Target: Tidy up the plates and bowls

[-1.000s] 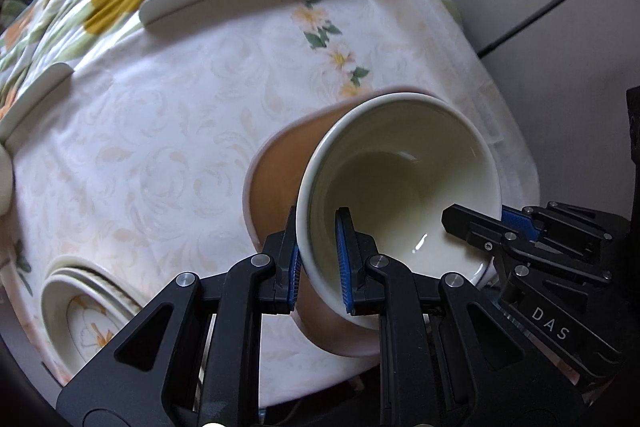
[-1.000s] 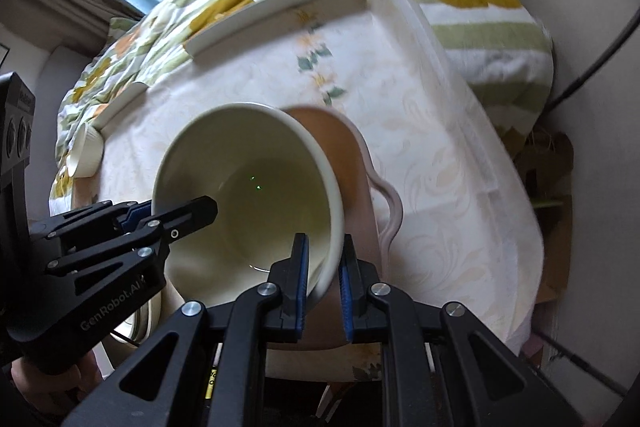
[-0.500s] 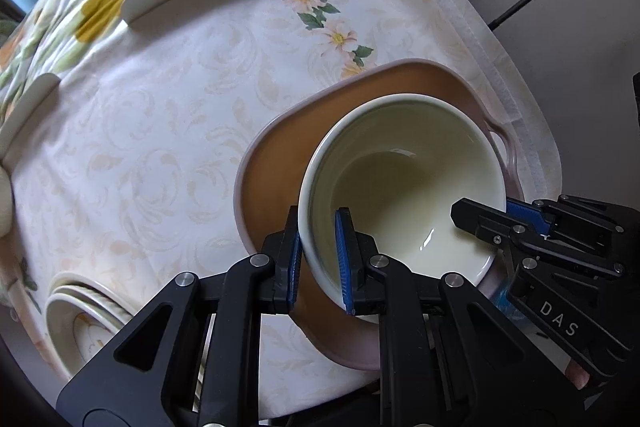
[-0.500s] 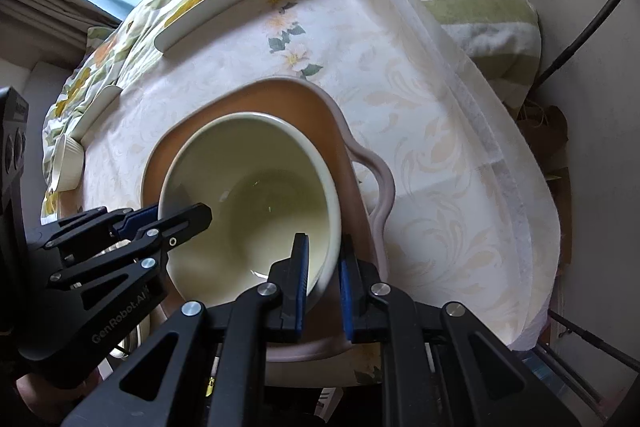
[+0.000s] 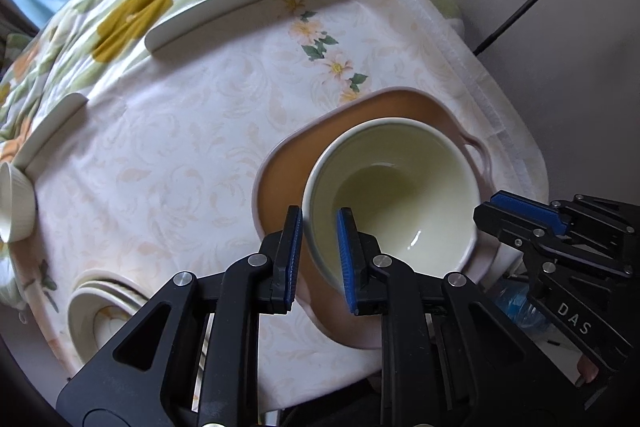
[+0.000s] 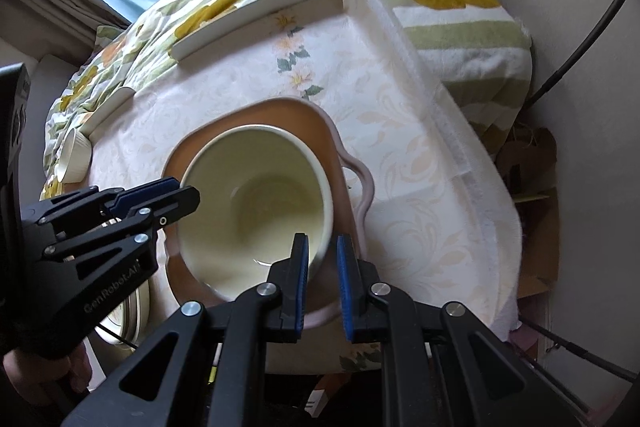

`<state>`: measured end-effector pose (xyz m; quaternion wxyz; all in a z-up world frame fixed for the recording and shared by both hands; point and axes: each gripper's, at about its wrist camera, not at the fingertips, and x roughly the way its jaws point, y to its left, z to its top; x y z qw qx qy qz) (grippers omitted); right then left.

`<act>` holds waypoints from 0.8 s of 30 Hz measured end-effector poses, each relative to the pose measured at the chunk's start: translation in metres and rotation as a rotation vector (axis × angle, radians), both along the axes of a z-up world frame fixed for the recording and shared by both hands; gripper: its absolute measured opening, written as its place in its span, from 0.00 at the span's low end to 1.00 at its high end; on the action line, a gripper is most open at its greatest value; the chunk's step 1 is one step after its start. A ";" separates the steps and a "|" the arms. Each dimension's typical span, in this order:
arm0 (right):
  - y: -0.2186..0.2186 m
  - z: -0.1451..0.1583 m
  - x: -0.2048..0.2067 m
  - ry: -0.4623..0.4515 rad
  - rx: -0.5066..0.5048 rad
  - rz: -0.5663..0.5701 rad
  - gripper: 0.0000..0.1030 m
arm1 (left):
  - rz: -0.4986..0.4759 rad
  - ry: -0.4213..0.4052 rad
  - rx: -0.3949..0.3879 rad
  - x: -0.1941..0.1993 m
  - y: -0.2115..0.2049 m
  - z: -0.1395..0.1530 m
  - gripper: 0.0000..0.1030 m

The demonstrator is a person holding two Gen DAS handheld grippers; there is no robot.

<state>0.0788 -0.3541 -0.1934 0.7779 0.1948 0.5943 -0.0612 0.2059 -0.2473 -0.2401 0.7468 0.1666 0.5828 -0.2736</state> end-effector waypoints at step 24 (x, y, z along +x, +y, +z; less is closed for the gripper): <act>0.041 0.063 -0.027 -0.309 -0.033 0.385 0.99 | 0.459 -0.317 -0.056 -0.047 0.092 0.097 0.90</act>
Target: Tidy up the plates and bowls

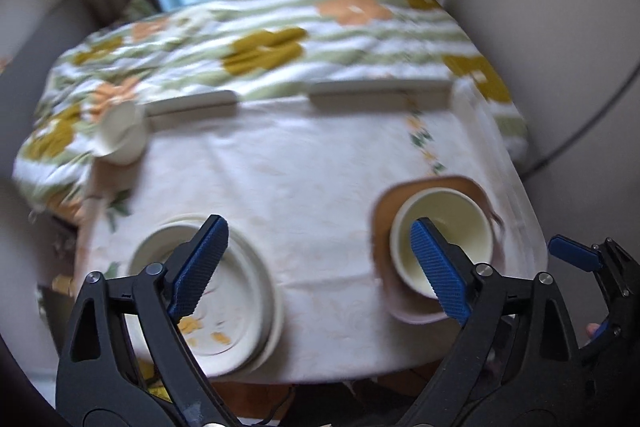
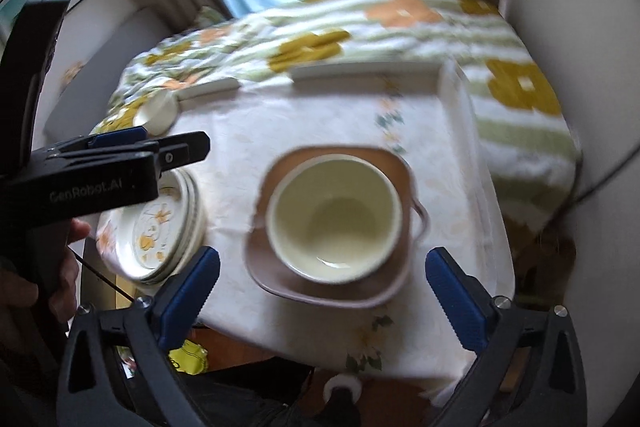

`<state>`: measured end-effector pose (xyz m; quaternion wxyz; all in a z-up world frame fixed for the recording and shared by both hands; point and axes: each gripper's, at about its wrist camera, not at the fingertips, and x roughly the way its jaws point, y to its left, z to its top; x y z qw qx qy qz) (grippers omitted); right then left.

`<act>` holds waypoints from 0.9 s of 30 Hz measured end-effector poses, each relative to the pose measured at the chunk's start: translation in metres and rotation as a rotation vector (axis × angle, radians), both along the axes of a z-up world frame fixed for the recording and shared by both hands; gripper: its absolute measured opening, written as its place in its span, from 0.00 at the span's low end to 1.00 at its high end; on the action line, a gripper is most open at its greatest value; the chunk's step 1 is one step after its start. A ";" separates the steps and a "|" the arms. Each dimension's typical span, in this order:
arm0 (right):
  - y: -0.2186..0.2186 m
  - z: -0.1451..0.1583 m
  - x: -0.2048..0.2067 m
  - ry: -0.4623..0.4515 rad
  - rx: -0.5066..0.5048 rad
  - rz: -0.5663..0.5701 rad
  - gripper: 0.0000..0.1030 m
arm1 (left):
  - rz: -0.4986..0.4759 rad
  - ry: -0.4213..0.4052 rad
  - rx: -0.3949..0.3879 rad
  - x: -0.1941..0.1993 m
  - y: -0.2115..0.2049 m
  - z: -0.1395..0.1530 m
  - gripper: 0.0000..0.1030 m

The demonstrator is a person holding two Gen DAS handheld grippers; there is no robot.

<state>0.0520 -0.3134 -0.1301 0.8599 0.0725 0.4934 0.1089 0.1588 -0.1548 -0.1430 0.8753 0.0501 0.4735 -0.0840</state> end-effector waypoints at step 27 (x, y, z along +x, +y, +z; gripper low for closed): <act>0.248 0.020 0.250 -0.015 0.100 0.498 0.99 | 0.689 -0.024 -0.366 0.081 0.312 -0.021 0.90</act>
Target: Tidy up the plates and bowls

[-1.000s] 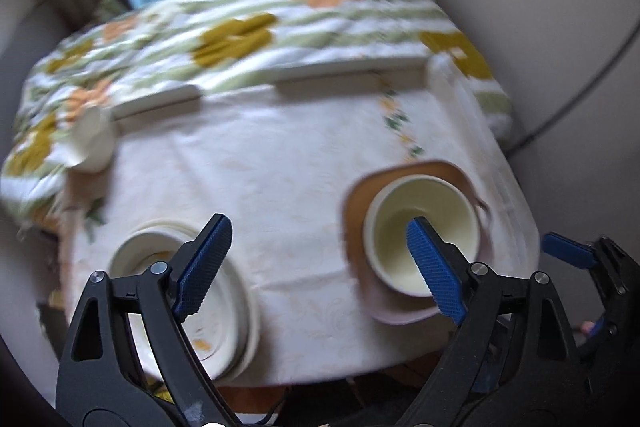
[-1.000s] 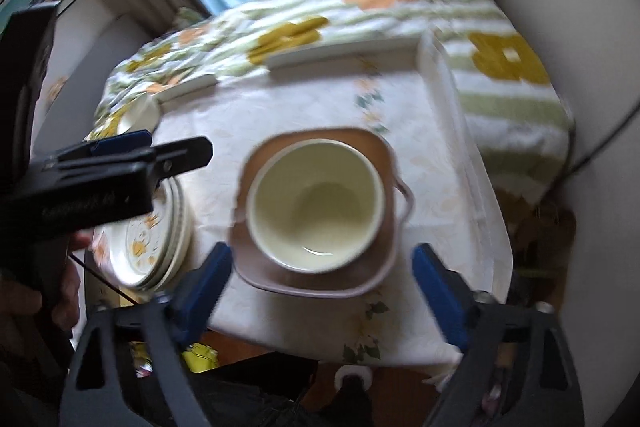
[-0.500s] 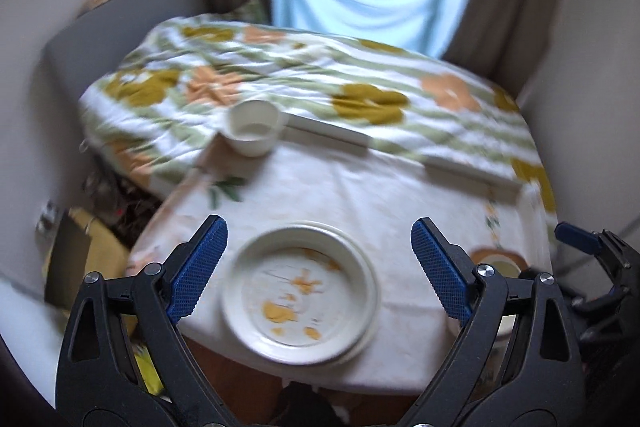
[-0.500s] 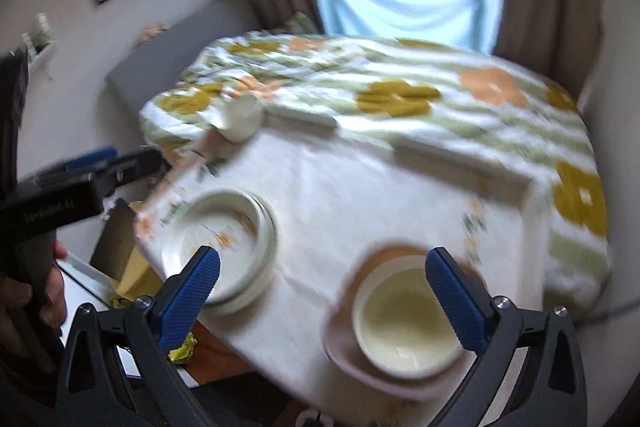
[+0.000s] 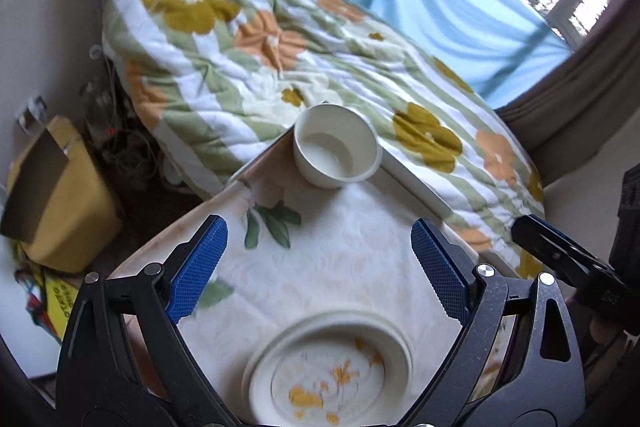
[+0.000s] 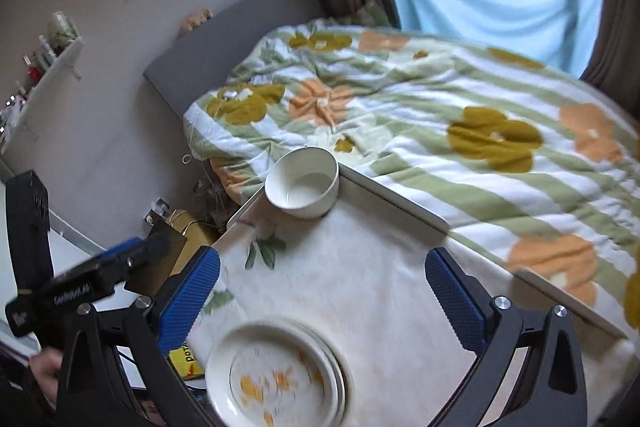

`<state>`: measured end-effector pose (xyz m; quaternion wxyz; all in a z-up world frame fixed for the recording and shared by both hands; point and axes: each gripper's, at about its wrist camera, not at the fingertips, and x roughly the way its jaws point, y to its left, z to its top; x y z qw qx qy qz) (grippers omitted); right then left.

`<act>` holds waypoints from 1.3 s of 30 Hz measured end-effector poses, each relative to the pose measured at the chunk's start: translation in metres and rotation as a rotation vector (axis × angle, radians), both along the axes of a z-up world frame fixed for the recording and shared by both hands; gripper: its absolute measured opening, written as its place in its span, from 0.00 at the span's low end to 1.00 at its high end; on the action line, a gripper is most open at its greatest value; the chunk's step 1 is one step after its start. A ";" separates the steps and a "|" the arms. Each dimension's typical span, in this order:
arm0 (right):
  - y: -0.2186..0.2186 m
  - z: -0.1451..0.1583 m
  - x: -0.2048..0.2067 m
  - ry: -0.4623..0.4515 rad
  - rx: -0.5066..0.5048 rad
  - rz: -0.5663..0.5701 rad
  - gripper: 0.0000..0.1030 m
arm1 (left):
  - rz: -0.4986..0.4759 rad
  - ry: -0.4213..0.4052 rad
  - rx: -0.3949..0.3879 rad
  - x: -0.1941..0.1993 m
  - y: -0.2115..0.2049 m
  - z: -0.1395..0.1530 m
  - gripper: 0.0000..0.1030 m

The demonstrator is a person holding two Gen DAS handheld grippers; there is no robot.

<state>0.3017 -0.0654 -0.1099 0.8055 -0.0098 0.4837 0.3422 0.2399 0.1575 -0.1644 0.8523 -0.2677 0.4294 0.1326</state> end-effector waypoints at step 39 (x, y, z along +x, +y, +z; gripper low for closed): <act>0.092 -0.122 0.103 0.194 -0.064 0.008 0.15 | -0.109 0.104 -0.016 0.119 0.021 -0.089 0.21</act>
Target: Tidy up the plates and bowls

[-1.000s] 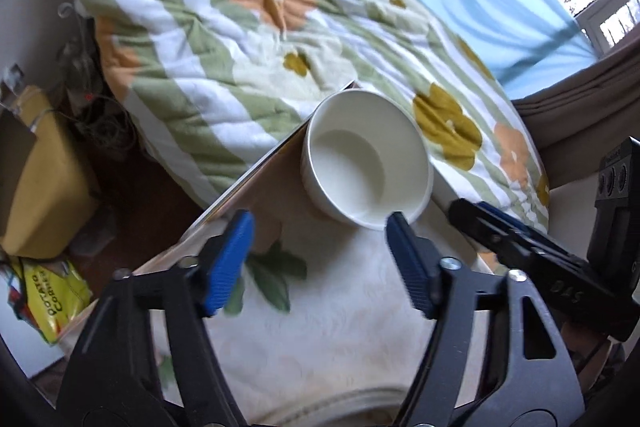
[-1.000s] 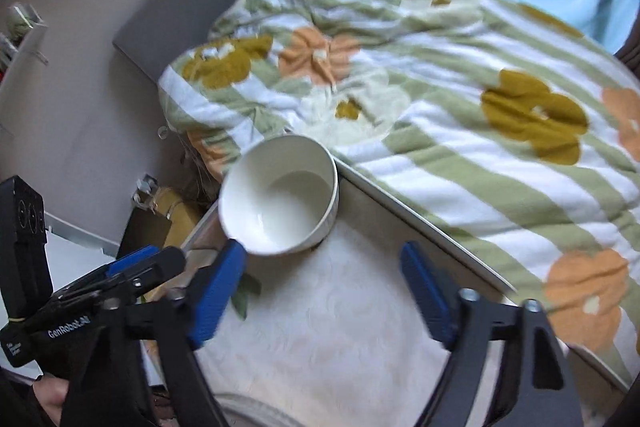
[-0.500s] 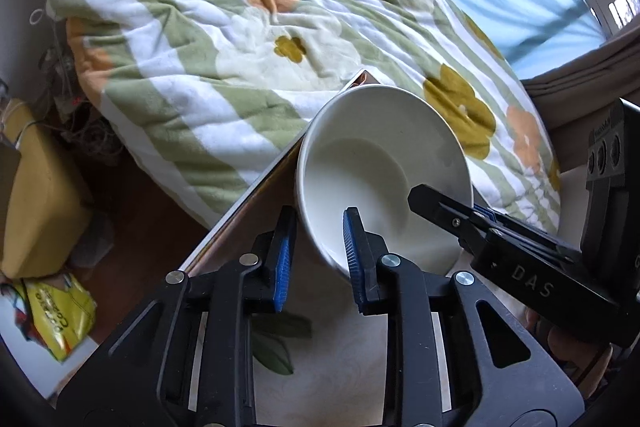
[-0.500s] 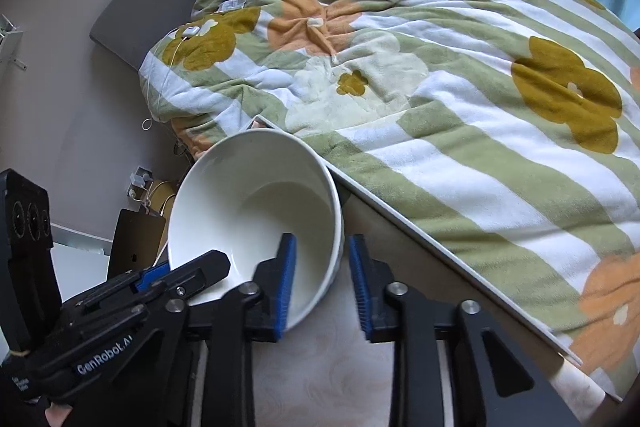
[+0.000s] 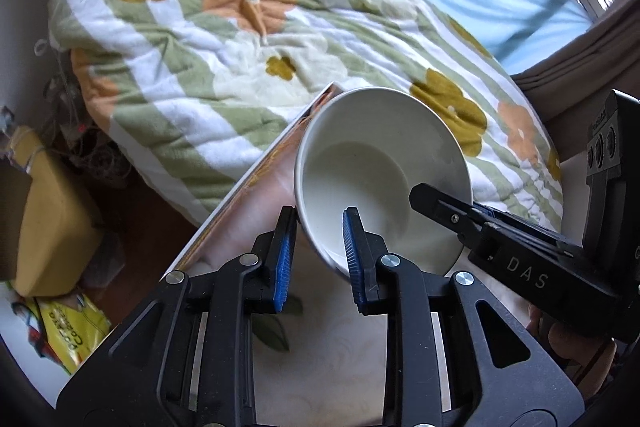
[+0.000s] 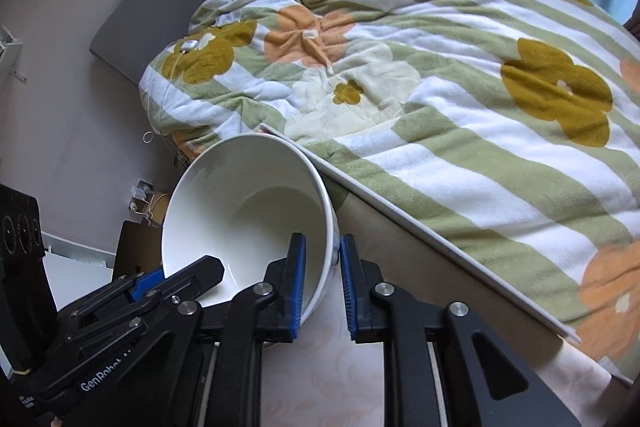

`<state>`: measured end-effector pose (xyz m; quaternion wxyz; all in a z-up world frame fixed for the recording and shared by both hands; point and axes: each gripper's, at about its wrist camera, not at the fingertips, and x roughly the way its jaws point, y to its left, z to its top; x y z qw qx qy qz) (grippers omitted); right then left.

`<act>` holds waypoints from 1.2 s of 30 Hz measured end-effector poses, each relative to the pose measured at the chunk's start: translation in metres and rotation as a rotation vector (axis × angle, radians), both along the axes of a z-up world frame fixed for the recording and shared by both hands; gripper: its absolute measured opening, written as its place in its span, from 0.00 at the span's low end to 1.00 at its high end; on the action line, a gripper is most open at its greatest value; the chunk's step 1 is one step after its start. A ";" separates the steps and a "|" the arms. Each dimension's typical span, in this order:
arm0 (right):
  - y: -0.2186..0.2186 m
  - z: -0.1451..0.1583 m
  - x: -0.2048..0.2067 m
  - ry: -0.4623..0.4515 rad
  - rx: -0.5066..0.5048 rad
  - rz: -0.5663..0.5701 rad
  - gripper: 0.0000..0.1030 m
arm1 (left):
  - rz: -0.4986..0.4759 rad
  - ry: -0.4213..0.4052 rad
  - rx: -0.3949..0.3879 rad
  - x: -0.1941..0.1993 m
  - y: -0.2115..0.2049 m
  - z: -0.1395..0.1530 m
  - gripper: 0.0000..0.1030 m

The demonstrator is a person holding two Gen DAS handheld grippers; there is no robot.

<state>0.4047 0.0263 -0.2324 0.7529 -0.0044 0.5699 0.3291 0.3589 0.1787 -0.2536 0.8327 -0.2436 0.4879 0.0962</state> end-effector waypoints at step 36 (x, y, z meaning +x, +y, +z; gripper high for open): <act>-0.347 0.106 -0.279 -0.084 -0.033 -0.410 0.15 | -0.504 -0.020 -0.027 -0.210 -0.361 0.097 0.21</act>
